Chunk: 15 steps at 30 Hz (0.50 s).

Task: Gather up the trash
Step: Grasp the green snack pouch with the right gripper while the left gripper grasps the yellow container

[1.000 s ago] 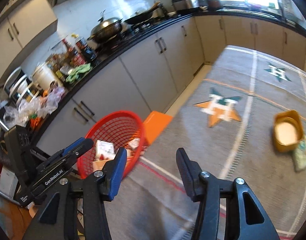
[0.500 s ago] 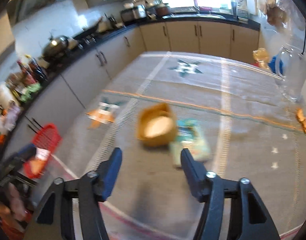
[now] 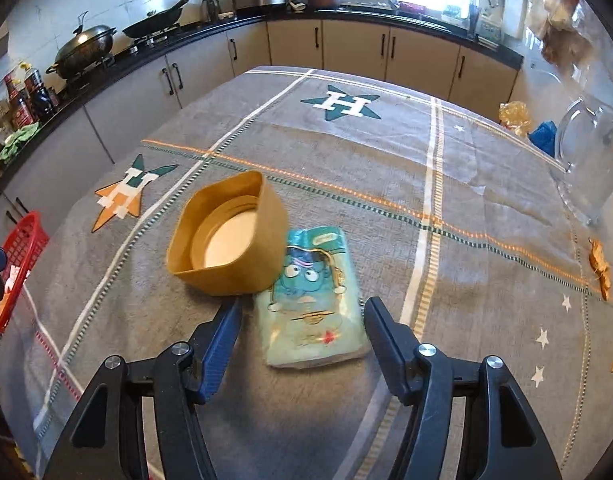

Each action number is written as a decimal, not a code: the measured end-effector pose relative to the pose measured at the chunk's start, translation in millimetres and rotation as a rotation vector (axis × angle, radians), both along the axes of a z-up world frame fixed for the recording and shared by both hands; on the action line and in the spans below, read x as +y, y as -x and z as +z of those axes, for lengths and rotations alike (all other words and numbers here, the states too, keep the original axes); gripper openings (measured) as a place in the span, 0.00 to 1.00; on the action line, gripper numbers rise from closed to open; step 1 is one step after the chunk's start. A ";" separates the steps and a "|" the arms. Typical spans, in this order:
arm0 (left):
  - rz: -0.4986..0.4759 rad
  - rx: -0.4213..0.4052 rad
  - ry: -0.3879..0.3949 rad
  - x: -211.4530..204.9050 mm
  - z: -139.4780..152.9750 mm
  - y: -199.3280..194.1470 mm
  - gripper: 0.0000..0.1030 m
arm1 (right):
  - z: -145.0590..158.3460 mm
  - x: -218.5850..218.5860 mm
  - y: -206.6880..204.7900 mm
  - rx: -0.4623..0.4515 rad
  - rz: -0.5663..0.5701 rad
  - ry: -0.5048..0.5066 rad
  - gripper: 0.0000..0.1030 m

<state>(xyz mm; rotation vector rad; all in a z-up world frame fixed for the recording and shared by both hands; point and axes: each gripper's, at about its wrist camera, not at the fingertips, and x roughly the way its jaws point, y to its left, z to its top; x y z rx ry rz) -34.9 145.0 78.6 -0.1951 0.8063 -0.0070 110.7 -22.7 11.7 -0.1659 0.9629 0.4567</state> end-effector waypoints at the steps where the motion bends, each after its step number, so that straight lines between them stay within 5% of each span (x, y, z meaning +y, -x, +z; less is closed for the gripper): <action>1: -0.006 0.006 0.003 -3.5 -0.6 -4.3 0.52 | -2.8 -3.5 -1.8 0.013 -0.008 0.002 0.54; 15: -0.053 0.127 0.087 -54.3 -22.0 -86.0 0.52 | 7.3 -86.6 -13.0 0.087 -0.223 -0.204 0.42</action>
